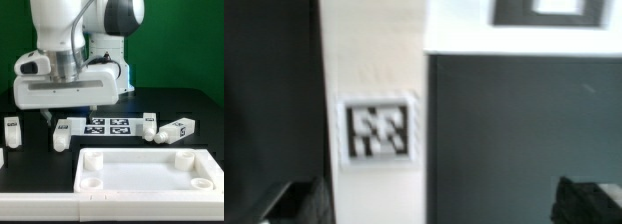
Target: Assemble desk
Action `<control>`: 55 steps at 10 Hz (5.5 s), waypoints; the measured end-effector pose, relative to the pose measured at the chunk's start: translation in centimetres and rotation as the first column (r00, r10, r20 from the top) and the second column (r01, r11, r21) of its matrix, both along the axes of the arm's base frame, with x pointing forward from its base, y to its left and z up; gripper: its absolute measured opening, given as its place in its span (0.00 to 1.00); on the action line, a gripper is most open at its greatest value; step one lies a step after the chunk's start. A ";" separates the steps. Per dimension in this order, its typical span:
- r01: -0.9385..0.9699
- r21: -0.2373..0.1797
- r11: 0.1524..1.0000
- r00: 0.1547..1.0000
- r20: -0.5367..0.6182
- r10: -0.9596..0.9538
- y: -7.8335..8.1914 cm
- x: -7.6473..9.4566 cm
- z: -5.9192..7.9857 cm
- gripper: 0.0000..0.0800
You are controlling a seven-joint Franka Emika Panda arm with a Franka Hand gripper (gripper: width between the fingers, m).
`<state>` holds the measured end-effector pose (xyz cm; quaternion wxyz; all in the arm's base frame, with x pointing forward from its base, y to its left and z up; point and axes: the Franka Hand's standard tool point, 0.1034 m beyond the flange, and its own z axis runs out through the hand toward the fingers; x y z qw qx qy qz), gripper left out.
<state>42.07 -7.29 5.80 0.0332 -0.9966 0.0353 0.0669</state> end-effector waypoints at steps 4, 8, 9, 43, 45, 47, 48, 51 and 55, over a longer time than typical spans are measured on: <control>0.102 -0.003 0.995 0.994 -0.023 -0.102 7.0 2.2 1.9 0.81; 0.108 -0.003 0.994 0.994 -0.022 -0.108 7.4 2.2 2.0 0.81; 0.246 -0.019 0.969 0.968 -0.037 -0.246 9.2 2.1 1.8 0.81; 0.050 -0.010 0.999 0.994 0.095 -0.049 24.4 -0.6 -2.2 0.33; -0.221 -0.027 0.975 0.967 0.122 0.223 25.4 0.3 -1.3 0.33; -0.557 -0.038 0.829 0.816 0.160 0.556 25.3 1.7 -1.0 0.33; -0.636 -0.043 0.770 0.758 0.148 0.635 25.5 1.6 -1.5 0.33; -0.754 -0.052 0.655 0.643 0.145 0.752 25.2 1.7 -1.6 0.33; -0.996 -0.081 0.022 0.012 0.120 0.993 24.2 0.7 -2.4 0.33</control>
Offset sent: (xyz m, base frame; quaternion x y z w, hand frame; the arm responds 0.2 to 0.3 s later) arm 0.0050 -0.0162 -0.0237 -0.0463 -0.0088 -0.0591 0.9971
